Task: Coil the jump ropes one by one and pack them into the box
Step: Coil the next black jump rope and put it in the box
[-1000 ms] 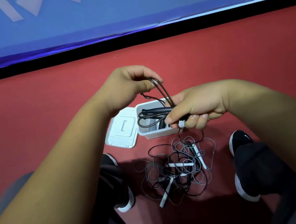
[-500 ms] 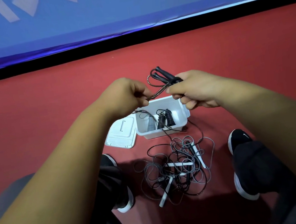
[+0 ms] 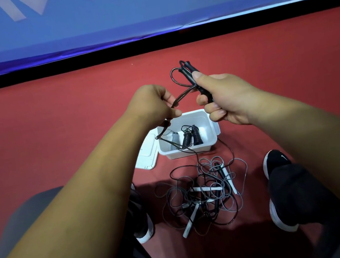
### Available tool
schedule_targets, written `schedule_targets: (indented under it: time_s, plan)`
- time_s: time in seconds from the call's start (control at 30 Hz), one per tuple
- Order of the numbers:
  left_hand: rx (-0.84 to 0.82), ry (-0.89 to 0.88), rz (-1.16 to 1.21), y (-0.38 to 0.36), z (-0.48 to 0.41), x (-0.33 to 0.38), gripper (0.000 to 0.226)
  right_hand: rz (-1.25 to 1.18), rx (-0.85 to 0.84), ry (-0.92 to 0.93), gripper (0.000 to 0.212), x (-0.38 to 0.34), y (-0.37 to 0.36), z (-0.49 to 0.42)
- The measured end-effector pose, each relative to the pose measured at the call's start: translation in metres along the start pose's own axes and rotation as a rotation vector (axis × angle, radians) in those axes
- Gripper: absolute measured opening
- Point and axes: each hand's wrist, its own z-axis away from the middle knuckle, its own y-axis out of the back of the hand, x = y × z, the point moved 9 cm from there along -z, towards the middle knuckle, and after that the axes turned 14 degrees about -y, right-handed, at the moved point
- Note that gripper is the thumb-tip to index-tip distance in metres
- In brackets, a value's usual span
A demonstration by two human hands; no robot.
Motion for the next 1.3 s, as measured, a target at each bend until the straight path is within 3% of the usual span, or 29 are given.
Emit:
schedule_targets:
  time_s: [0.23, 0.33, 0.43, 0.53, 0.73, 0.83, 1.0, 1.13, 1.2, 1.3]
  plan:
    - [-0.102, 0.003, 0.067, -0.008, 0.005, 0.007, 0.031, 0.020, -0.010, 0.036, 0.030, -0.006, 0.003, 0.003]
    - [-0.062, 0.001, 0.017, -0.007, 0.004, 0.005, 0.029, 0.027, -0.014, 0.030, 0.030, -0.005, 0.004, 0.002]
    - [0.029, -0.030, -0.035, -0.007, 0.001, 0.006, 0.013, 0.035, -0.030, 0.037, 0.029, -0.003, 0.003, -0.001]
    - [0.022, -0.028, 0.132, -0.014, 0.002, 0.007, 0.017, 0.010, 0.015, 0.056, 0.026, -0.006, 0.009, -0.003]
    - [-0.166, -0.136, 0.565, -0.022, 0.005, 0.027, 0.019, -0.020, 0.157, 0.112, 0.020, -0.012, 0.032, -0.007]
    - [-0.234, -0.179, 0.464, -0.022, 0.008, 0.026, 0.017, -0.071, 0.118, 0.099, 0.018, -0.012, 0.030, -0.006]
    - [-0.285, -0.130, 0.021, -0.019, 0.012, 0.017, 0.014, -0.143, -0.041, 0.056, 0.021, -0.012, 0.010, 0.003]
    - [-0.267, -0.038, -0.272, -0.019, 0.012, 0.007, 0.035, -0.077, -0.131, 0.059, 0.020, -0.010, -0.008, 0.008]
    - [-0.227, 0.026, -0.183, -0.020, 0.012, 0.005, 0.043, -0.051, -0.139, 0.085, 0.020, -0.013, -0.008, 0.008]
    - [-0.228, 0.088, 0.150, -0.025, 0.015, 0.002, 0.041, 0.009, -0.085, 0.150, 0.021, -0.019, 0.000, 0.008]
